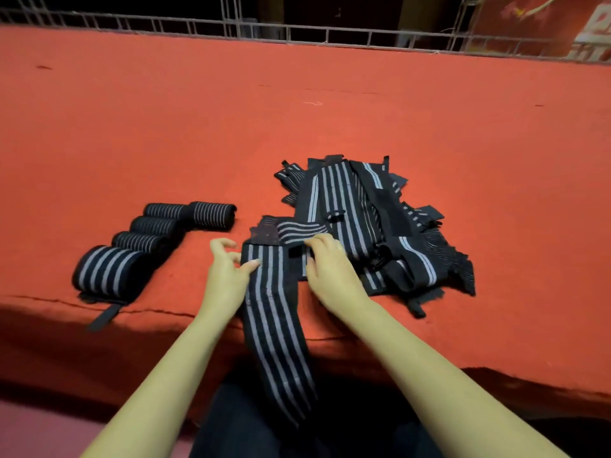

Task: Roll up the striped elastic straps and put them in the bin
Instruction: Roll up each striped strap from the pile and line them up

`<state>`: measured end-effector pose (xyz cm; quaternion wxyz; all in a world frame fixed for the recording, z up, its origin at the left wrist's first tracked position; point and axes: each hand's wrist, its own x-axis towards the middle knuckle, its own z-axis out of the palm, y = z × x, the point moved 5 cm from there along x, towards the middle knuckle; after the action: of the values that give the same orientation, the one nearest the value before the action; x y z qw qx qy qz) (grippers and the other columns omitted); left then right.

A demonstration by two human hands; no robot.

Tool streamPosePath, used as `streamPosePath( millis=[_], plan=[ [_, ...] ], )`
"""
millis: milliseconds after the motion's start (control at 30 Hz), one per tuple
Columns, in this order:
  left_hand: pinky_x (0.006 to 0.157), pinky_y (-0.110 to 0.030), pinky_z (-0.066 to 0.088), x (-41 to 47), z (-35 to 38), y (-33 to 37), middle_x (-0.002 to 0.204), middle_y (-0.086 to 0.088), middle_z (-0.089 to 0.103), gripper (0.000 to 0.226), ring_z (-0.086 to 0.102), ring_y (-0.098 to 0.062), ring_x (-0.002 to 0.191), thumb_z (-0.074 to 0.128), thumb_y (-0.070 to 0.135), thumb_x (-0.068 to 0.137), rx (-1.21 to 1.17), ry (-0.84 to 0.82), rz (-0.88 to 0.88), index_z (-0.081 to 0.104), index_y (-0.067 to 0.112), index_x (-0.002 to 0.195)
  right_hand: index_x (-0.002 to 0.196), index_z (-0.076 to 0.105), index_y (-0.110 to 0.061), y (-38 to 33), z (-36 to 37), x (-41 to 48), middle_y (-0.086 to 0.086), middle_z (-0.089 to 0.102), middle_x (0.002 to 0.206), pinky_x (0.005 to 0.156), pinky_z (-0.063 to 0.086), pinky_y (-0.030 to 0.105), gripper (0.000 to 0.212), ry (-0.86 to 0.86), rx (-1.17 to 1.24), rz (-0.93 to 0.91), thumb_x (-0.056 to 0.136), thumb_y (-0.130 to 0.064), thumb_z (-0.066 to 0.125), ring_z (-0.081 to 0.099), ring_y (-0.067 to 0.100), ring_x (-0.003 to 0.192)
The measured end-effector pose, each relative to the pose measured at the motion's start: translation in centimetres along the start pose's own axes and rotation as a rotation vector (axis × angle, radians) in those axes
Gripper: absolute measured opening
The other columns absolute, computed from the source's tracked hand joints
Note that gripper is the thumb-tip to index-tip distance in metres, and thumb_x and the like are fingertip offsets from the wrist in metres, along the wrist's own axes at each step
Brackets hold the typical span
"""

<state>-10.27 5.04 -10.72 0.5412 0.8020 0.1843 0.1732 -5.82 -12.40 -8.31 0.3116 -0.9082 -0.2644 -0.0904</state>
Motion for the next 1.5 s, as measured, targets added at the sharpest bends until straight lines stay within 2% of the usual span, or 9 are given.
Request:
streamPosePath(
  millis=[133, 233, 300, 467, 700, 833, 967, 1233, 1500],
  plan=[
    [0.065, -0.028, 0.043, 0.2, -1.3, -1.8, 0.076, 0.000, 0.061, 0.040, 0.059, -0.018, 0.070, 0.063, 0.005, 0.090, -0.010, 0.024, -0.020, 0.030, 0.017, 0.110, 0.153, 0.014, -0.031, 0.9, 3.3, 0.3, 0.006, -0.001, 0.162, 0.115, -0.014, 0.053, 0.063, -0.222, -0.440, -0.061, 0.096, -0.047, 0.035, -0.009, 0.030, 0.148],
    [0.065, -0.028, 0.045, 0.5, -0.9, -2.0, 0.076, 0.000, 0.062, 0.040, 0.060, -0.017, 0.067, 0.061, 0.004, 0.090, -0.045, 0.025, -0.009, 0.031, 0.019, 0.111, 0.151, 0.006, -0.045, 2.0, 4.3, 1.0, 0.002, -0.010, 0.162, 0.107, -0.022, 0.061, 0.079, -0.290, -0.478, 0.016, 0.077, -0.072, 0.007, -0.021, 0.031, 0.146],
    [0.059, -0.020, 0.045, 0.8, -0.6, -1.8, 0.076, -0.001, 0.061, 0.039, 0.060, -0.013, 0.063, 0.060, 0.005, 0.091, -0.053, 0.023, -0.008, 0.031, 0.019, 0.112, 0.150, 0.008, -0.048, 2.2, 4.4, 1.8, 0.001, -0.007, 0.162, 0.104, -0.024, 0.063, 0.074, -0.324, -0.473, 0.067, 0.082, -0.075, 0.021, -0.020, 0.032, 0.146],
    [0.074, -0.050, 0.053, 1.6, 0.2, -1.6, 0.089, -0.015, 0.065, 0.042, 0.063, -0.034, 0.073, 0.061, 0.007, 0.092, -0.090, -0.021, -0.032, 0.031, 0.025, 0.114, 0.147, 0.020, -0.049, 3.9, 2.7, 3.1, 0.000, 0.005, 0.162, 0.106, -0.017, 0.066, 0.052, -0.272, -0.523, 0.087, 0.097, -0.049, 0.034, -0.010, 0.031, 0.148],
    [0.073, -0.055, 0.050, 1.5, -0.1, -1.7, 0.092, -0.024, 0.062, 0.043, 0.061, -0.045, 0.077, 0.061, 0.010, 0.091, -0.110, 0.023, -0.009, 0.035, 0.039, 0.107, 0.142, 0.032, -0.045, 9.2, -2.3, 3.6, -0.004, 0.013, 0.160, 0.107, -0.004, 0.073, 0.045, -0.287, -0.686, 0.100, 0.098, -0.037, 0.037, -0.001, 0.028, 0.148],
    [0.071, -0.044, 0.051, 1.4, 0.3, -1.8, 0.087, -0.004, 0.065, 0.039, 0.061, -0.029, 0.070, 0.060, 0.010, 0.093, -0.101, 0.012, 0.006, 0.036, 0.028, 0.117, 0.138, 0.043, -0.032, 8.0, -2.8, 3.8, 0.006, 0.017, 0.159, 0.106, -0.008, 0.071, 0.053, -0.313, -0.688, 0.118, 0.091, -0.053, 0.035, 0.000, 0.027, 0.148],
    [0.063, -0.023, 0.047, 1.7, 0.5, -1.8, 0.089, 0.004, 0.065, 0.032, 0.064, -0.013, 0.071, 0.061, 0.010, 0.092, -0.088, -0.008, 0.007, 0.043, 0.025, 0.114, 0.122, 0.060, -0.012, 3.8, -0.1, 3.7, 0.014, 0.048, 0.139, 0.112, -0.005, 0.062, 0.066, -0.137, -0.553, -0.107, 0.081, -0.052, 0.026, 0.036, 0.029, 0.138],
    [0.060, -0.004, 0.038, 2.0, 0.1, -0.5, 0.086, 0.005, 0.058, 0.029, 0.054, -0.004, 0.074, 0.061, 0.010, 0.092, 0.067, 0.027, 0.040, 0.048, 0.017, 0.117, 0.152, 0.021, -0.028, 4.2, 2.4, 2.0, -0.002, 0.017, 0.161, 0.118, -0.006, 0.045, 0.051, -0.287, -0.450, -0.042, 0.103, -0.032, 0.031, 0.008, 0.015, 0.149],
    [0.096, -0.044, 0.034, 1.3, 0.7, 1.3, 0.126, -0.014, 0.045, 0.043, 0.039, -0.033, 0.117, 0.064, 0.018, 0.089, 0.698, 0.076, 0.154, 0.049, 0.009, 0.129, 0.149, 0.031, -0.024, 5.1, -0.4, 1.0, -0.003, 0.023, 0.158, 0.118, 0.002, 0.049, 0.050, -0.223, -0.463, 0.045, 0.101, -0.037, 0.036, 0.010, 0.014, 0.148]
  ],
)
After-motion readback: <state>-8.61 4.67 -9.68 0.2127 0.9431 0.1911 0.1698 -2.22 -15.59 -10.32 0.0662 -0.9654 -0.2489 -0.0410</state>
